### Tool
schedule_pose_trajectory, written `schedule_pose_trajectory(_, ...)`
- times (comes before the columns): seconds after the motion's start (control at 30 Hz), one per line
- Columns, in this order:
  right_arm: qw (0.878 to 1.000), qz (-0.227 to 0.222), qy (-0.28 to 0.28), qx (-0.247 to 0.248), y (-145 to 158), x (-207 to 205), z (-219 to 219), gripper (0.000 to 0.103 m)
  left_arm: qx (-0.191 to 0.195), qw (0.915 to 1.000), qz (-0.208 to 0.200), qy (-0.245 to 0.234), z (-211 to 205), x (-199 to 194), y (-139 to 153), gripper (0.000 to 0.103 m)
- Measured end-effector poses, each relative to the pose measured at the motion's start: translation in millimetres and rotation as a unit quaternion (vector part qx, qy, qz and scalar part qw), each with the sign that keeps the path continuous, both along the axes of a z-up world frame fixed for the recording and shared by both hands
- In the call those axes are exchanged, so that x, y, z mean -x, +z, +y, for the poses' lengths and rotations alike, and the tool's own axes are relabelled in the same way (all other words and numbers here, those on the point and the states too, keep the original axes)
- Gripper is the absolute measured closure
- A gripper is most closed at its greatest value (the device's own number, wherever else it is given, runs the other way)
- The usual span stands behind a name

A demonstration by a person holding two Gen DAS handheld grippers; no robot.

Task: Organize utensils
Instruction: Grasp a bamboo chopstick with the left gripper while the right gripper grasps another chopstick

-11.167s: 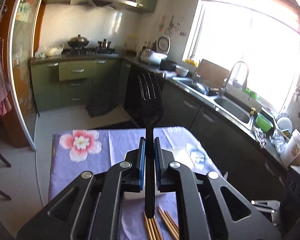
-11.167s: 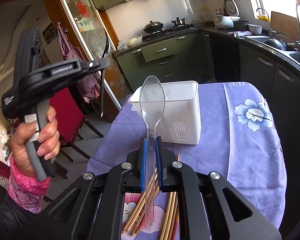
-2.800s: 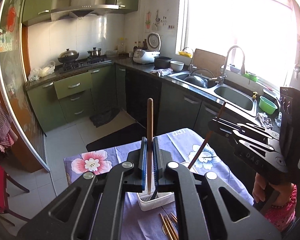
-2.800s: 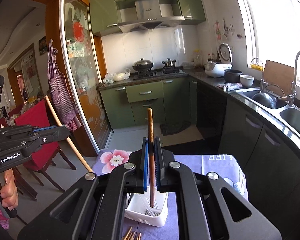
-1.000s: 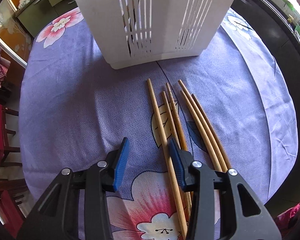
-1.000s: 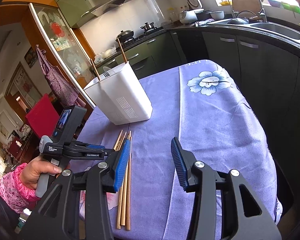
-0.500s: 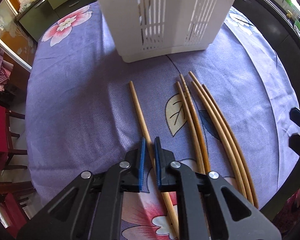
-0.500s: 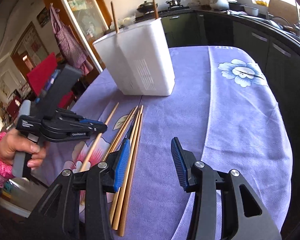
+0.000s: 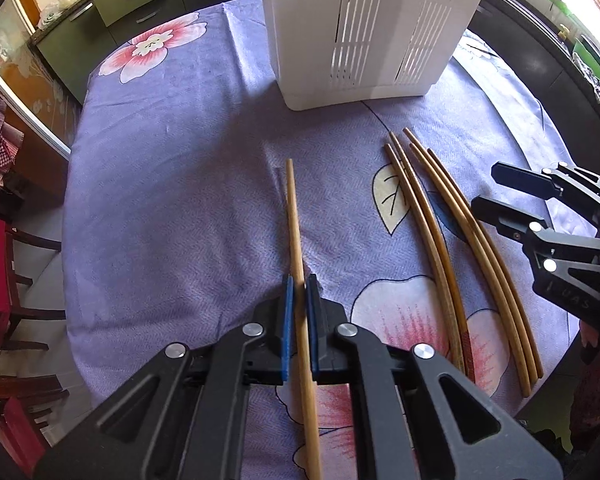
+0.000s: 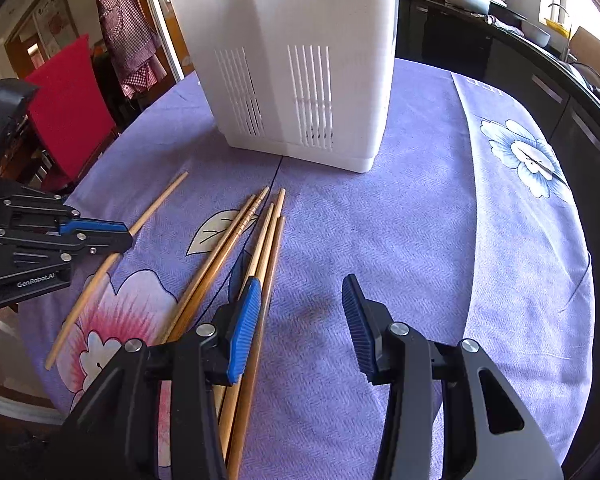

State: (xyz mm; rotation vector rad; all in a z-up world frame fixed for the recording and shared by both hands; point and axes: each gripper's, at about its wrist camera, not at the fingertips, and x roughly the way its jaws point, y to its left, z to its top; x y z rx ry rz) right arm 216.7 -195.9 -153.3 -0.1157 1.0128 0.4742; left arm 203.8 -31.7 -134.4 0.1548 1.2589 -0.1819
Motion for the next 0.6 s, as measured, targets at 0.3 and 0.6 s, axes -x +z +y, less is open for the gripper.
schedule_pose_trajectory(0.3,1.000,0.006,-0.008,0.019,-5.2,-5.4,4.4,0.063,0.002,0.9999,0.007,-0.009,16.6,0.6,-3.2,0.097)
schedule_pose_trajectory(0.6,0.999,0.025,0.008,0.044,-1.7,-11.2,20.6,0.073,-0.036,0.9985,0.039,-0.013,14.9,-19.8,-3.3,0.068)
